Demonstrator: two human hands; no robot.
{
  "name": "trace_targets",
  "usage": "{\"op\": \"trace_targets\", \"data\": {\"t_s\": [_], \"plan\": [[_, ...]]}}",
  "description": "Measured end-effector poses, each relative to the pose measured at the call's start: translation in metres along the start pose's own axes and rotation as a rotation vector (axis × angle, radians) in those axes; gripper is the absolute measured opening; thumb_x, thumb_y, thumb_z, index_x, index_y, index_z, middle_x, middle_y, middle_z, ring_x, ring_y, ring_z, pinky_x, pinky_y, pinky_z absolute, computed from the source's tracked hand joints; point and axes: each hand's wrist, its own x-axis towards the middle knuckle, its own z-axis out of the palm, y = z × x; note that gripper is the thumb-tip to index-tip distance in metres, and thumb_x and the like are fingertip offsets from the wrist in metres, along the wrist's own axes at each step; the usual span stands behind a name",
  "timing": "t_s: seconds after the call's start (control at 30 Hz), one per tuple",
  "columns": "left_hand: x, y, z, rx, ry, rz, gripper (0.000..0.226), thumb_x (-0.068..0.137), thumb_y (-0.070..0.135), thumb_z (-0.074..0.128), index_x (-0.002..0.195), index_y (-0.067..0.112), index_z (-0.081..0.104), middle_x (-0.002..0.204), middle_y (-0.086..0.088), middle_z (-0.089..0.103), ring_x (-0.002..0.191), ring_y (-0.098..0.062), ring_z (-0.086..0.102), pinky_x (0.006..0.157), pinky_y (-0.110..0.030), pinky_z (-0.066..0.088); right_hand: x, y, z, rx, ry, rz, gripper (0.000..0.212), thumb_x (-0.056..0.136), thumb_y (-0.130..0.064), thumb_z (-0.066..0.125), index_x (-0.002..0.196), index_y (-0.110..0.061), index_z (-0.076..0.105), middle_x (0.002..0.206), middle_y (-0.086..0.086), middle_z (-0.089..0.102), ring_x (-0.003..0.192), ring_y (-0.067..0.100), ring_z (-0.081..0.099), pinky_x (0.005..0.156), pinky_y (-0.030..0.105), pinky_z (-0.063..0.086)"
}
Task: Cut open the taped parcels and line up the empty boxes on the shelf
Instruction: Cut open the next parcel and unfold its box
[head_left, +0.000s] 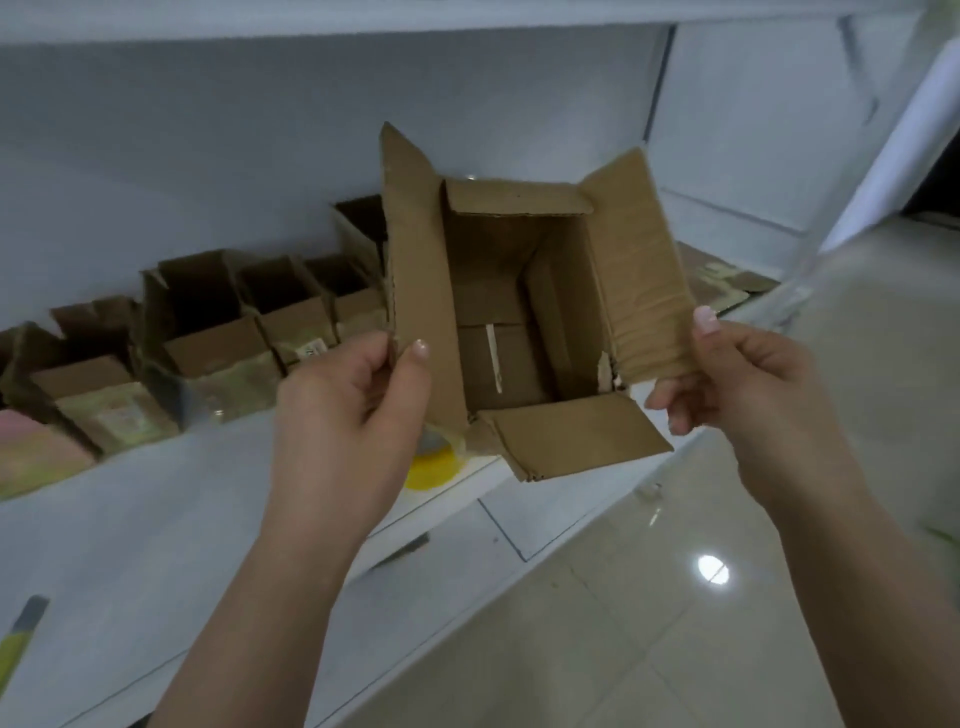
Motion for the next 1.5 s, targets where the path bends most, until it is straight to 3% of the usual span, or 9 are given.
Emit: {"op": "trace_targets", "data": {"t_s": [0.1,0.2,0.37,0.63,0.93,1.13,1.3,1.4,1.5], "plan": [[0.003,0.013,0.047,0.040,-0.023,0.029,0.042,0.093,0.031,0.050,0.055,0.021,0.035,0.046,0.009,0.034,0.045,-0.008,0.033,0.044,-0.018,0.024,0.015,0.007,-0.047,0.022,-0.024,0.038,0.043,0.102,-0.032,0.044,0.079,-0.002,0.065,0.065,0.013,0.069,0.049,0.022,0.057,0.052,0.027,0.051],[0.009,0.020,0.085,0.044,-0.031,0.018,0.045,0.095,0.029,0.052,0.055,0.021,0.033,0.044,0.010,0.033,0.044,-0.008,0.031,0.044,-0.019,0.023,0.024,0.015,-0.087,-0.006,-0.112,0.018,0.014,0.097,-0.008,0.054,0.099,-0.003,0.067,0.074,0.015,0.071,0.060,0.020,0.062,0.061,0.027,0.053],[0.027,0.028,0.131,0.047,-0.101,0.022,0.046,0.096,0.028,0.052,0.055,0.024,0.033,0.045,0.010,0.033,0.044,-0.007,0.030,0.048,-0.025,0.024,0.042,0.034,-0.127,-0.087,-0.200,-0.020,0.048,0.083,0.005,0.068,0.122,-0.022,0.061,0.084,0.015,0.071,0.078,0.017,0.067,0.078,0.028,0.055],[0.067,0.013,0.188,0.036,-0.252,0.019,0.042,0.088,0.040,0.047,0.055,0.018,0.035,0.045,0.008,0.032,0.046,-0.009,0.030,0.051,-0.032,0.028,0.097,0.061,-0.138,-0.202,0.086,0.030,0.006,0.087,-0.006,0.070,0.088,-0.011,0.065,0.063,0.002,0.069,0.055,0.008,0.063,0.055,0.019,0.049],[0.137,-0.015,0.261,0.085,-0.407,0.035,0.047,0.094,0.032,0.052,0.052,0.026,0.034,0.043,0.012,0.041,0.045,-0.009,0.035,0.052,-0.029,0.033,0.176,0.087,-0.133,-0.323,0.240,0.082,0.015,0.089,-0.005,0.065,0.079,-0.016,0.060,0.066,0.004,0.062,0.060,0.020,0.058,0.056,0.028,0.044],[0.174,-0.040,0.289,0.080,-0.381,-0.021,0.049,0.097,0.028,0.052,0.052,0.024,0.033,0.043,0.012,0.041,0.045,-0.010,0.035,0.054,-0.038,0.040,0.217,0.104,-0.126,-0.249,0.179,0.133,0.013,0.084,-0.029,0.074,0.084,-0.017,0.069,0.067,0.000,0.071,0.061,0.009,0.067,0.058,0.021,0.048],[0.202,-0.056,0.302,0.132,-0.343,-0.014,0.049,0.099,0.028,0.050,0.053,0.021,0.034,0.043,0.006,0.034,0.048,-0.021,0.047,0.050,-0.041,0.037,0.262,0.130,-0.119,-0.342,0.122,0.215,0.028,0.086,-0.027,0.074,0.079,0.001,0.071,0.072,0.023,0.068,0.068,0.038,0.065,0.065,0.035,0.047],[0.221,-0.062,0.314,0.160,-0.334,-0.051,0.047,0.100,0.029,0.049,0.055,0.020,0.037,0.049,0.003,0.037,0.058,-0.028,0.058,0.057,-0.045,0.046,0.298,0.134,-0.112,-0.486,0.148,0.185,0.021,0.090,-0.030,0.068,0.075,-0.015,0.070,0.068,0.007,0.067,0.066,0.028,0.063,0.069,0.037,0.052],[0.248,-0.068,0.330,0.206,-0.309,-0.040,0.047,0.101,0.030,0.048,0.056,0.021,0.038,0.051,0.003,0.040,0.053,-0.021,0.050,0.056,-0.038,0.038,0.338,0.134,-0.108,-0.559,0.142,0.123,0.019,0.093,-0.034,0.061,0.079,-0.023,0.069,0.077,0.000,0.070,0.079,0.026,0.064,0.076,0.039,0.052]]}}
